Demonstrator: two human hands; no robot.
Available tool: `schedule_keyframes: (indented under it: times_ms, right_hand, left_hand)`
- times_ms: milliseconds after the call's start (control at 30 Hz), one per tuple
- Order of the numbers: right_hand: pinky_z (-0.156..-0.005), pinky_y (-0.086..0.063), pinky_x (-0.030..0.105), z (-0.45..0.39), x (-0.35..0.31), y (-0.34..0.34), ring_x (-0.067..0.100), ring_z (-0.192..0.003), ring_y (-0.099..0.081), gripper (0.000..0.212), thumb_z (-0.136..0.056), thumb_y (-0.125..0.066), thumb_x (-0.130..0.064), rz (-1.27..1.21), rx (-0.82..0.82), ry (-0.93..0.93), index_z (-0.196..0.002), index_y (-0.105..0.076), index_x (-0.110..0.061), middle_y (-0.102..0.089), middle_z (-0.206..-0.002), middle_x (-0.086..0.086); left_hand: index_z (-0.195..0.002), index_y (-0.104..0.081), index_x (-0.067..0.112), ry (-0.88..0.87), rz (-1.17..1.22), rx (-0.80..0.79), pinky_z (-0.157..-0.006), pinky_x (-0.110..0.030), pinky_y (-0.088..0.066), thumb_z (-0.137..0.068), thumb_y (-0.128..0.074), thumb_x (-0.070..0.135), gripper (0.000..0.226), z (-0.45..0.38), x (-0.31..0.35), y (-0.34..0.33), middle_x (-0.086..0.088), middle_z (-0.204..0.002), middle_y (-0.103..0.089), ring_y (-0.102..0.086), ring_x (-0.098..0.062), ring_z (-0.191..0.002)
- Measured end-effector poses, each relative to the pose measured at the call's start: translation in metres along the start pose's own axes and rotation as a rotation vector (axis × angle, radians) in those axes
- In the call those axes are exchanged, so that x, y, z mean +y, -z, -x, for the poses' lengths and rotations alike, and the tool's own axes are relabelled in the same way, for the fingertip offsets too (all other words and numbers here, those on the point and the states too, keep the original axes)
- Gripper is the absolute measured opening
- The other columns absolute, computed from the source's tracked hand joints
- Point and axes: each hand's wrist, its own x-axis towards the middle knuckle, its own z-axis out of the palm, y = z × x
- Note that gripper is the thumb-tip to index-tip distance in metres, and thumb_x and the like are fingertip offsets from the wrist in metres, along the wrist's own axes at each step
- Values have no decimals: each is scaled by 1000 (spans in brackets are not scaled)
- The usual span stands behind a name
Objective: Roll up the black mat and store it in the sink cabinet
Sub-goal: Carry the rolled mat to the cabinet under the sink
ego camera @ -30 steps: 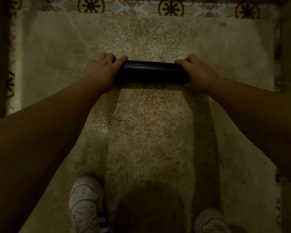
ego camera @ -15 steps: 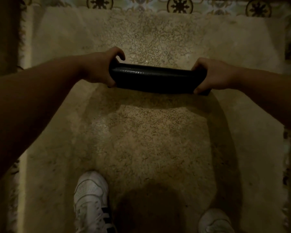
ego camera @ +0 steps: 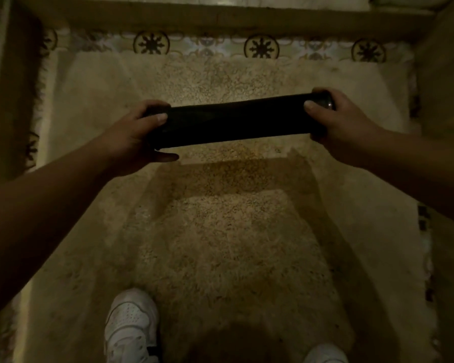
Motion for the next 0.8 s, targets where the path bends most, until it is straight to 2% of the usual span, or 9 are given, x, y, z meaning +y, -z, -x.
schedule_keyframes:
  times_ms: [100,200,333,433,533,633,733,800]
  right_hand:
    - [-73,-45,30,5,-14,-1,16,-102,-53,33,-92,-57,-35,-11,-1,18,-123,-45,-28,-50,-114,-7]
    - [-75,-47,30,11,-27,-3,15,-103,-55,23,-95,-53,-35,-32,1,41,-116,-47,-28,-54,-112,-7]
    - [-76,-46,31,27,-50,-6,14,-105,-55,22,-96,-52,-29,-42,-13,76,-116,-44,-34,-52,-114,-8]
    - [-80,-45,30,59,-78,-15,15,-105,-55,21,-97,-51,-23,-138,50,70,-115,-46,-30,-54,-112,-7]
    - [-82,-43,30,104,-126,-25,16,-105,-56,18,-95,-53,-19,-282,105,72,-110,-53,-28,-58,-112,-4]
    - [-85,-44,32,154,-184,-28,19,-109,-58,19,-93,-56,-20,-405,161,91,-111,-58,-25,-62,-113,-2]
    - [-84,-49,29,202,-253,-30,14,-113,-60,18,-93,-54,-35,-494,213,96,-108,-63,-32,-67,-114,-7]
    - [-82,-50,28,233,-305,-27,14,-114,-60,19,-91,-55,-40,-434,204,102,-106,-65,-36,-66,-117,-8]
  left_hand:
    - [-126,-51,28,-48,-26,73,-74,-37,-56,-94,-54,26,31,1,21,-13,-6,-134,-46,-54,-30,-116]
    - [-127,-47,27,-117,-141,160,-74,-35,-54,-95,-52,32,33,4,53,-16,-5,-132,-45,-52,-29,-113]
    - [-129,-47,29,-77,-177,106,-74,-33,-52,-85,-57,34,45,25,87,-9,-5,-128,-45,-52,-28,-108]
    - [-129,-49,31,-61,-111,122,-78,-34,-50,-93,-54,27,37,59,114,-15,-7,-131,-44,-51,-31,-111]
    - [-130,-43,26,-78,-26,164,-72,-34,-46,-95,-49,22,35,101,159,-27,-10,-126,-46,-52,-29,-103]
    - [-128,-39,20,-131,-6,172,-64,-31,-49,-92,-55,23,40,150,212,-39,-8,-117,-49,-58,-24,-93]
    - [-128,-42,18,-223,12,254,-65,-31,-54,-82,-60,30,51,208,269,-48,-13,-127,-49,-61,-27,-101]
    - [-126,-47,20,-278,40,307,-67,-32,-56,-81,-62,31,48,247,309,-56,-16,-134,-48,-60,-31,-108]
